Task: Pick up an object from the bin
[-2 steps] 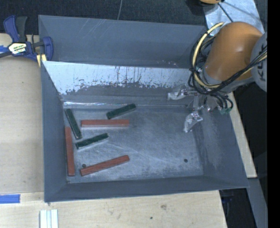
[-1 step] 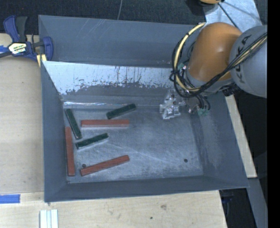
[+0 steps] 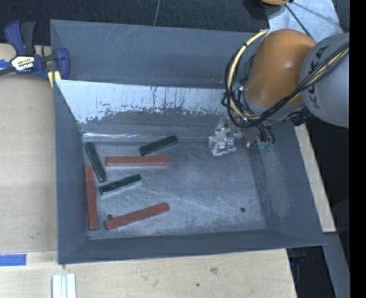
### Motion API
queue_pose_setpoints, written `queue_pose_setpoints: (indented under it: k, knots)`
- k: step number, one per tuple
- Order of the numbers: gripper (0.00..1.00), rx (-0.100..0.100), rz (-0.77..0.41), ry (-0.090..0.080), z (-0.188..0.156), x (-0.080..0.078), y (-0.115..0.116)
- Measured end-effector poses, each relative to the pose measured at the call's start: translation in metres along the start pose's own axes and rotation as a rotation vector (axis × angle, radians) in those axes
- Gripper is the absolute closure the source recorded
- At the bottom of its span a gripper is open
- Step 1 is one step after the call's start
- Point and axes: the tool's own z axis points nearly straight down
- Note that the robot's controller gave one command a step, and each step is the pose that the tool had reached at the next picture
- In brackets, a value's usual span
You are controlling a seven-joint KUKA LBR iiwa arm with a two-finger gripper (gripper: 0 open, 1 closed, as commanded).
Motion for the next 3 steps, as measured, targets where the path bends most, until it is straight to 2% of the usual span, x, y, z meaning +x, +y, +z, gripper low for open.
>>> queue_pose_setpoints:
  k: [1, 2, 3]
  knots:
    - [1.00, 0.000, -0.045, 0.003, -0.047, -0.004, -0.001]
    - [1.00, 0.000, -0.128, -0.001, -0.108, 0.000, -0.006]
    - [1.00, 0.000, -0.150, -0.002, -0.169, 0.006, -0.024]
